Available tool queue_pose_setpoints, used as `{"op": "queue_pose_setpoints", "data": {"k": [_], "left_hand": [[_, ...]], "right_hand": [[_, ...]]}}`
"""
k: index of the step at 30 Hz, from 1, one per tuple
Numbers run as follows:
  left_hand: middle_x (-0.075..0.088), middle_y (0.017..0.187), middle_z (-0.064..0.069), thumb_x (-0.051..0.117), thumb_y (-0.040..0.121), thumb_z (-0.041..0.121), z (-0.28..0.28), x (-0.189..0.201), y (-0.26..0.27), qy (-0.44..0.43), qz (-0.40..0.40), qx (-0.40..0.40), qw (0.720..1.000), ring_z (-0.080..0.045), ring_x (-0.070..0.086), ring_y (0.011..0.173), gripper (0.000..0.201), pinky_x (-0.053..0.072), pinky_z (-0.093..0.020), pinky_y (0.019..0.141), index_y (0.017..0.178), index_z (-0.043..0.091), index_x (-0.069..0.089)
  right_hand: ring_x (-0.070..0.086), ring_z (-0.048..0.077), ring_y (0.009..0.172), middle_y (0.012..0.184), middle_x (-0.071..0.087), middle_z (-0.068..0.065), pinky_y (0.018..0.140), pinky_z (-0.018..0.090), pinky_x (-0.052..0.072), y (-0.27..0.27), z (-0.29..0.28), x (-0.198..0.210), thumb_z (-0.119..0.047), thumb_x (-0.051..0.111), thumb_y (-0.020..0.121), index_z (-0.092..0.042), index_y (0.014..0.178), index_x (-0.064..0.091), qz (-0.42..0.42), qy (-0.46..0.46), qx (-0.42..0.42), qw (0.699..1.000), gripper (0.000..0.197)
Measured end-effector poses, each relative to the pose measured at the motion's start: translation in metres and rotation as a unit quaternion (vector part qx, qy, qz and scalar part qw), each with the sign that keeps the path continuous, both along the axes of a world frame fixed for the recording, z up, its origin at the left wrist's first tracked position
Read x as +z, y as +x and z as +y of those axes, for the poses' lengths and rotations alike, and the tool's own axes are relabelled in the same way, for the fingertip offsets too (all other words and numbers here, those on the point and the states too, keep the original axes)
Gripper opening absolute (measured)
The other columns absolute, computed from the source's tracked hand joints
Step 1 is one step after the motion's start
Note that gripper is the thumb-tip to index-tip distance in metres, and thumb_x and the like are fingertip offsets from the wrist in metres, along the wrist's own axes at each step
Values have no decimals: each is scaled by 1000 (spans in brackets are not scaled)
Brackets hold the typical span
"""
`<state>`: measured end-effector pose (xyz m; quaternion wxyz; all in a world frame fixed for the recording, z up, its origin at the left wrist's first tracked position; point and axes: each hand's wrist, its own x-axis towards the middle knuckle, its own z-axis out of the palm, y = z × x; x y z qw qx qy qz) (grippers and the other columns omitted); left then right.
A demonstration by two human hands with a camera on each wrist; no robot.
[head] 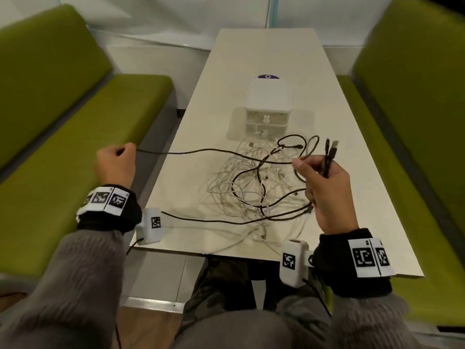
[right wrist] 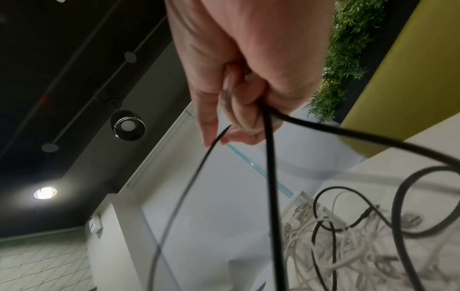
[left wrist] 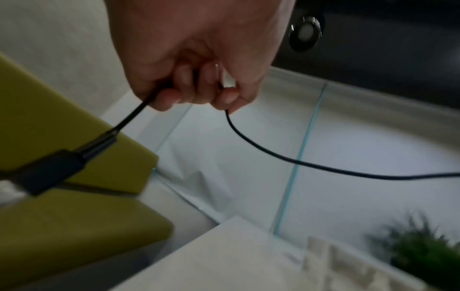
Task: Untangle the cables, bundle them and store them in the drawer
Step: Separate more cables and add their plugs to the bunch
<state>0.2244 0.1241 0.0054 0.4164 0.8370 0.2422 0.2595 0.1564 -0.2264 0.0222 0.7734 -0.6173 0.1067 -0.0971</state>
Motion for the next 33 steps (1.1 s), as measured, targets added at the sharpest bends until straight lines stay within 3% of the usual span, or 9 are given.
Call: {"op": "queue_pose_setpoints", "data": {"k": [4, 7, 10, 13, 15, 17, 21, 27, 33], "left_hand": [[55, 73, -29, 47, 91, 18, 31, -33, -7, 61, 127, 95, 985, -35, 47, 73, 31, 34, -39, 63, 83, -8, 63], [38, 136, -30, 55, 90, 36, 18, -34, -17, 111, 248, 123, 954, -43, 32, 127, 64, 26, -54, 104, 133, -7, 36], [27, 148, -23, 54, 87, 49, -32, -17, -25, 154, 143, 32, 977, -37, 20, 138, 83, 12, -52, 114, 144, -1, 20], [47, 139, -8, 41, 83, 70, -100, 4, -41, 59, -31, -243, 968, -19, 39, 131, 79, 29, -33, 110, 137, 12, 42], [58, 121, 14, 35, 82, 71, -145, 17, -61, -13, -4, -460, 888, 7, 48, 114, 64, 35, -13, 97, 123, 25, 52], [67, 93, 17, 40, 86, 66, -177, 19, -76, -39, 78, -581, 809, 6, 59, 90, 47, 43, -11, 80, 101, 26, 60], [59, 60, 17, 45, 88, 54, -179, 6, -76, -80, 108, -606, 784, 2, 51, 57, 34, 38, -16, 62, 76, 26, 60], [56, 59, 4, 39, 98, 41, -159, -4, -70, 7, 85, -600, 796, -6, 49, 57, 43, 39, -16, 61, 77, 18, 68], [66, 71, 7, 40, 99, 27, -147, -11, -72, -3, 90, -596, 798, 0, 55, 66, 33, 43, -13, 68, 94, 22, 72]], "right_hand": [[21, 7, 38, 63, 47, -3, 36, 18, 17, -5, 7, 4, -14, 41, 94, -14, 79, 55, 20, 125, 5, 992, 21], [16, 9, 39, 57, 37, -2, 36, 20, 12, -8, 9, 9, -18, 31, 92, -17, 69, 43, 25, 211, 41, 976, 27], [14, 7, 39, 54, 29, -5, 36, 21, 10, -11, 22, 11, -20, 27, 93, -20, 65, 34, 12, 255, 73, 964, 29], [14, 6, 38, 53, 26, -6, 36, 20, 11, -18, 37, 14, -21, 25, 91, -20, 65, 30, -11, 302, 107, 947, 27], [15, 6, 38, 54, 26, -5, 36, 20, 11, -20, 45, 15, -20, 24, 90, -19, 64, 30, -23, 319, 124, 939, 26], [17, 8, 40, 54, 27, -3, 38, 20, 13, -21, 49, 15, -19, 26, 91, -17, 65, 33, -32, 327, 127, 936, 27], [28, 12, 47, 57, 37, -1, 45, 25, 24, -22, 39, 9, -19, 29, 97, -15, 73, 42, -31, 270, 118, 955, 28], [51, 15, 59, 66, 57, 3, 74, 31, 53, -19, 38, 1, -15, 28, 103, -7, 91, 55, -59, 241, 95, 964, 31], [48, 14, 55, 64, 55, 3, 67, 30, 53, -23, 44, -3, -20, 29, 104, -5, 98, 59, -40, 270, 90, 958, 34]]}}
